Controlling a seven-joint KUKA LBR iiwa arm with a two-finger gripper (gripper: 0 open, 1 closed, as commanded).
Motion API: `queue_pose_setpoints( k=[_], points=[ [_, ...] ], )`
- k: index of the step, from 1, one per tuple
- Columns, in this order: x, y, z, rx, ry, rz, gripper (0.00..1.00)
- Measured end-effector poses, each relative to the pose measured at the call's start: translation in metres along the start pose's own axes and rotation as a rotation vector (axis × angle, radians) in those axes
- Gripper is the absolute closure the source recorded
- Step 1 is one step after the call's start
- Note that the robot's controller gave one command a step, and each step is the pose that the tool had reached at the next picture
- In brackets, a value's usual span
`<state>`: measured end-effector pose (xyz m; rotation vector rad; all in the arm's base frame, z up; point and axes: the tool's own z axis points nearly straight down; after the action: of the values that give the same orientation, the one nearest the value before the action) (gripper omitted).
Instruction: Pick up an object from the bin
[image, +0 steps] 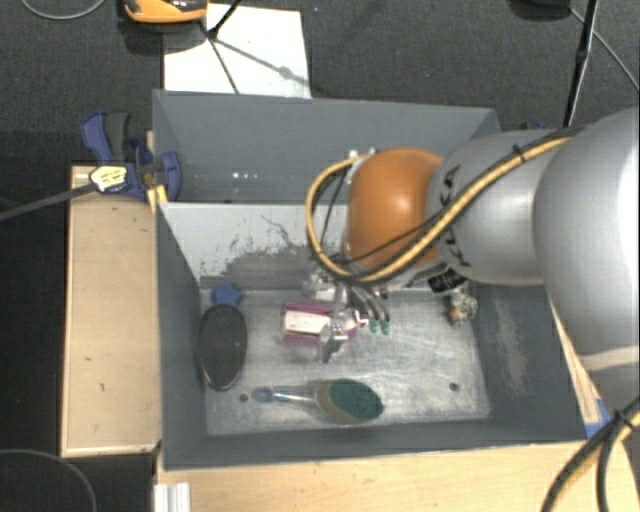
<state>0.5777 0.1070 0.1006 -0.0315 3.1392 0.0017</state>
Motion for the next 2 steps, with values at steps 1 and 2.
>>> queue_pose_setpoints(
  k=[1, 2],
  points=[
    [0.0014, 0.0044, 0.0279, -0.001, -0.004, 0.123, 0.00],
    [0.0004, 0.0047, 0.0266, -0.001, -0.002, 0.125, 0.00]
  ],
)
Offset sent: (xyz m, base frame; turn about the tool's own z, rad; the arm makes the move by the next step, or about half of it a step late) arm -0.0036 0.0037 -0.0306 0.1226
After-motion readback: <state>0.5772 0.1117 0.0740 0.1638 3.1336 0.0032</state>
